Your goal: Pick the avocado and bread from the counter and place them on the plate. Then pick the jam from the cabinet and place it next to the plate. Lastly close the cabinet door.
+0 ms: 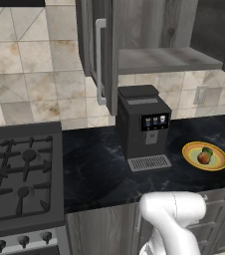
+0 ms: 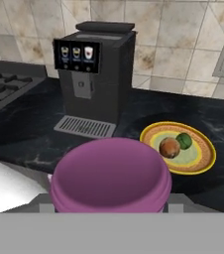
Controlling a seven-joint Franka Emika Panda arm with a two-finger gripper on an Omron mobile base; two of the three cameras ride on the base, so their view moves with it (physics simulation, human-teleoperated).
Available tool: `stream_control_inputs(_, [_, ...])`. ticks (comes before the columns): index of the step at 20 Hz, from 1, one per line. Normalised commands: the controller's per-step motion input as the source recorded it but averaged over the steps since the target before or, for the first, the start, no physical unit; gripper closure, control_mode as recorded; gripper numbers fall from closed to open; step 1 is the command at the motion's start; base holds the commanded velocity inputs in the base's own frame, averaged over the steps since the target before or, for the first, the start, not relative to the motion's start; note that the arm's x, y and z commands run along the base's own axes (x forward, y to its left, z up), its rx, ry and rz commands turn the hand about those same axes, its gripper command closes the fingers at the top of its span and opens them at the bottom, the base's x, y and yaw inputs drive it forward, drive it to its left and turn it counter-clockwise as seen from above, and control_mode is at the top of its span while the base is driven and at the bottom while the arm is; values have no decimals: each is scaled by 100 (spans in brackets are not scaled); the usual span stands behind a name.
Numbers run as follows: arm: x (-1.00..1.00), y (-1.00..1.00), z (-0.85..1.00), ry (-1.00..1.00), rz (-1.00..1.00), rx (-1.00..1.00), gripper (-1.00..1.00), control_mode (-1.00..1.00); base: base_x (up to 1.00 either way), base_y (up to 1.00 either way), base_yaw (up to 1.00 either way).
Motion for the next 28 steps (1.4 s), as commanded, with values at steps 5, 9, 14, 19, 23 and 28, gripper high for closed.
stream_control_inputs(5, [8, -14, -19, -1, 3, 0, 100, -100, 0, 0, 0])
stream_control_inputs(9, [15, -15, -22, 0, 4, 0, 100, -100, 0, 0, 0])
stream_control_inputs(14, [19, -22, -19, 0, 7, 0, 100, -100, 0, 0, 0])
stream_control_inputs(19, [25, -16, -17, 0, 5, 0, 100, -100, 0, 0, 0])
stream_control_inputs(23, [20, -17, -19, 0, 4, 0, 100, -100, 0, 0, 0])
stream_control_inputs(28, [12, -24, -24, -2, 3, 0, 100, -100, 0, 0, 0])
